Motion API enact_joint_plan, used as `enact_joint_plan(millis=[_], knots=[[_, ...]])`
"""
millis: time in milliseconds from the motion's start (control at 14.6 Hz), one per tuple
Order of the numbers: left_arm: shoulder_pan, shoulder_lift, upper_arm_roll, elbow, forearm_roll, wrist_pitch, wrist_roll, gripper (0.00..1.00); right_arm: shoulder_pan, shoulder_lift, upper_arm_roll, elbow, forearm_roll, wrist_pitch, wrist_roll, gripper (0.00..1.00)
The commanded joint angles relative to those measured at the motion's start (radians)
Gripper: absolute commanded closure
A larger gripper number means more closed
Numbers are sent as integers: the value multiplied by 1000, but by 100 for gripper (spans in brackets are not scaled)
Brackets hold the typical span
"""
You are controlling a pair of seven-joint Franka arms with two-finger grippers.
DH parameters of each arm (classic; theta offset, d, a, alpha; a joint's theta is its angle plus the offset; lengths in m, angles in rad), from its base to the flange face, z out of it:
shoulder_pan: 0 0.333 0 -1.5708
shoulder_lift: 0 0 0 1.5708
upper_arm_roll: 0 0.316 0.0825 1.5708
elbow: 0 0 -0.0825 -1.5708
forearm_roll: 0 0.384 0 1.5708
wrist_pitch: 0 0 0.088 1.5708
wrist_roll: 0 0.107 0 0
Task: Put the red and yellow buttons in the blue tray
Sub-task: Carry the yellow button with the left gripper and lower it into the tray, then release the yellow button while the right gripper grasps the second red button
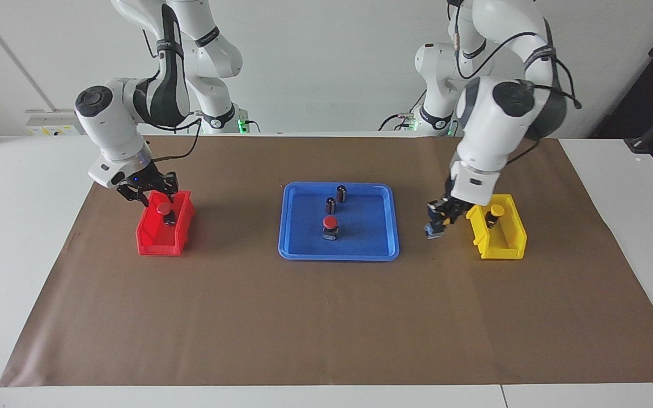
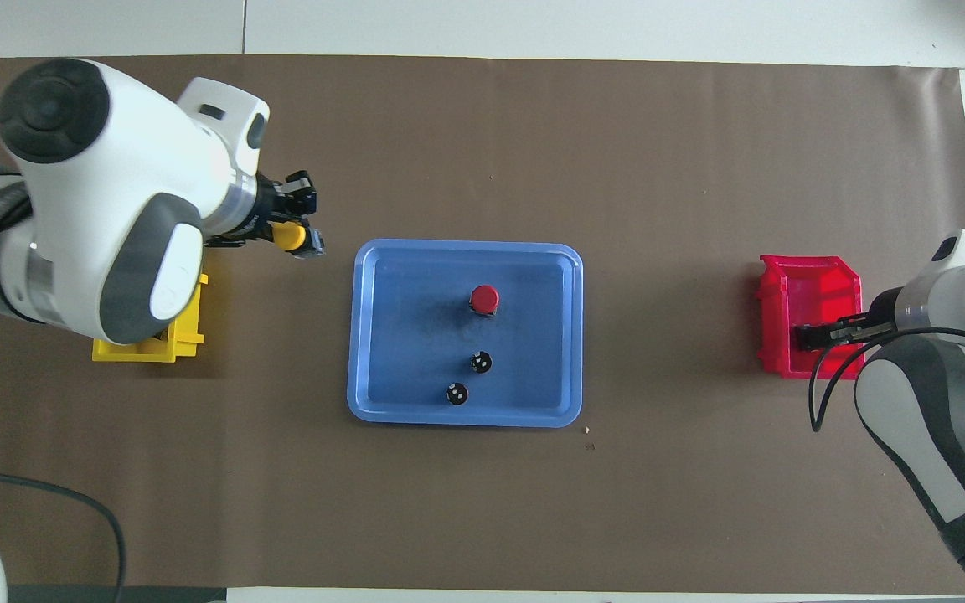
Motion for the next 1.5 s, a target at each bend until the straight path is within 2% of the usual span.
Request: enact_joint_plan(millis=[0,137,341,546,615,683,751,820,888,956,1161,1298,1434], knots=[[-115,18,22,-37,-4,70,-107,99,-14,0,12,-16,22,42,-31,33],[-169,70,24,-51,4,130,-155,99,-13,-6,14,-51,22,77,-34,33],[-175,128,24,-50,27,153,-158,99,-23,0,14,-78,22,99,-67,34],[-181,151,24,-57,36,172,-163,97,-20,-6,14,-99,22,104,-66,40],[-180,151,24,-62,36,173,-159,80,-20,-9,13,-111,22,120,-70,45],[-180,151,24,-63,36,170,-159,24,-20,-11,12,-122,22,136,-75,52],[-181,148,25,-54,45,152,-156,0,-20,-11,12,-121,22,136,-78,61],[-180,138,25,-42,49,129,-149,0,-22,-8,12,-113,22,128,-90,70],[-169,112,25,-16,49,71,-135,0,-22,-2,12,-83,21,110,-103,74],[-164,81,34,22,49,-23,-73,0,-23,12,12,-9,21,10,-112,74],[-36,-11,50,65,47,-226,238,0,9,86,23,296,19,-310,-84,74],[90,-100,53,81,42,-312,441,0,96,115,23,422,19,-421,44,74],[211,-149,56,137,42,-462,700,0,229,155,23,496,19,-435,258,74]])
